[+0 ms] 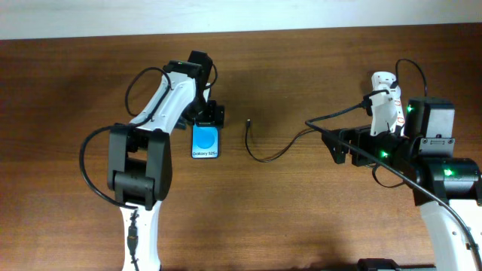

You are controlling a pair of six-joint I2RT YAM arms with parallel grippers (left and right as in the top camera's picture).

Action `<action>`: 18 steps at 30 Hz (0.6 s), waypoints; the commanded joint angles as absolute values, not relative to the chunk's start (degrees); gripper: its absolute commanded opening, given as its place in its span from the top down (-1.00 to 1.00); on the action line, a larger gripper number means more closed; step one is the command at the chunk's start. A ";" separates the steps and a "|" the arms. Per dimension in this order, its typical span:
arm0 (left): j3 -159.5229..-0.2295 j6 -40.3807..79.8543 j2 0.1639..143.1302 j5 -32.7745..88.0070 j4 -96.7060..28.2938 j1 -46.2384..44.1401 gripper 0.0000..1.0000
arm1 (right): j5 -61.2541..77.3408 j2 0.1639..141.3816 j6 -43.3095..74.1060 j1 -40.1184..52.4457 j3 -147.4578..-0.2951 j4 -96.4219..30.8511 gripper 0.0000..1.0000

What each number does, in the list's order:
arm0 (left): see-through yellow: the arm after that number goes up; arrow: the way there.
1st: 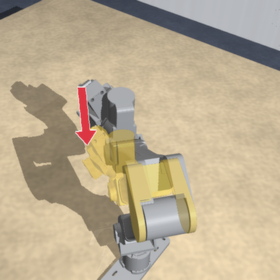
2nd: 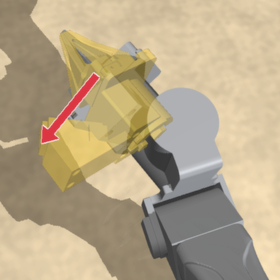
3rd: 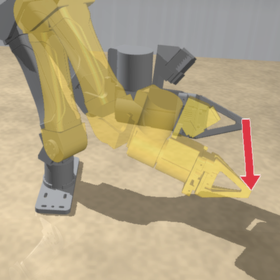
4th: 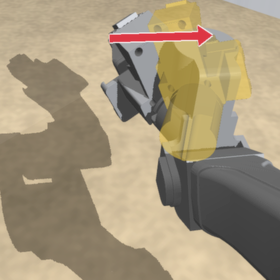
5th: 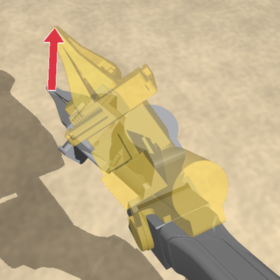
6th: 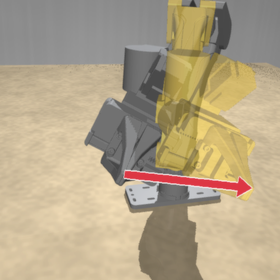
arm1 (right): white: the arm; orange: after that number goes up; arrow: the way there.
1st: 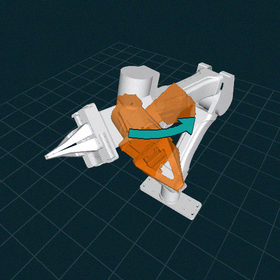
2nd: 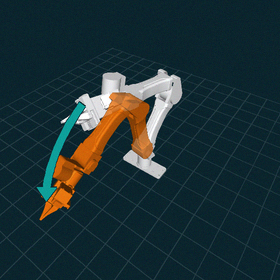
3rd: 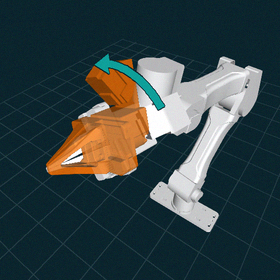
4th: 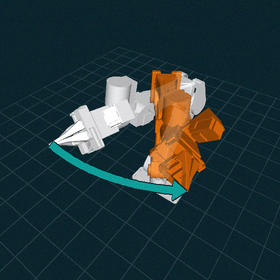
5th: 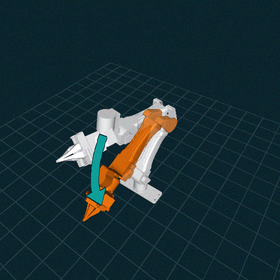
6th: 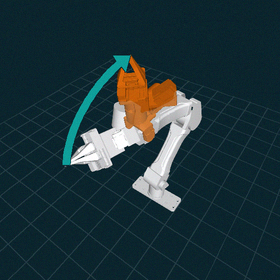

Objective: Plug charger to phone and switch on socket
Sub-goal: 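Lower the left gripper and grasp the phone's top edge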

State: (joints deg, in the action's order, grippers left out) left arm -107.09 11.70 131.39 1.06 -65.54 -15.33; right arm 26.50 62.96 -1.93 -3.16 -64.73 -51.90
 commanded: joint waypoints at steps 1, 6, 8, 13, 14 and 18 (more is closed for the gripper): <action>-108.03 10.63 132.22 1.72 -65.41 -15.25 -0.98 | 27.18 63.18 -2.15 -2.63 -65.89 -51.90 -0.97; -107.94 10.66 132.90 1.76 -65.47 -15.51 -0.98 | 26.76 63.66 -2.15 -2.63 -65.89 -51.90 -0.97; -107.94 10.63 133.47 1.72 -65.63 -15.92 -0.98 | 26.76 64.34 -2.15 -2.63 -65.89 -51.94 -0.97; -107.94 10.63 133.95 1.72 -65.65 -17.08 -0.98 | 26.81 66.63 -2.13 -2.63 -65.89 -52.34 -0.97; -107.94 10.66 133.95 1.72 -65.63 -17.26 -0.98 | 26.81 67.35 -2.13 -2.63 -65.89 -52.34 -0.97; -107.94 10.70 134.06 1.69 -65.65 -17.26 -0.98 | 26.81 68.42 -2.13 -2.63 -65.89 -52.34 -0.97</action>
State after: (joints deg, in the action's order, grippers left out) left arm -107.11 11.57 133.03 1.13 -65.56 -17.28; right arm 26.48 67.66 -1.93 -3.16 -64.73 -52.29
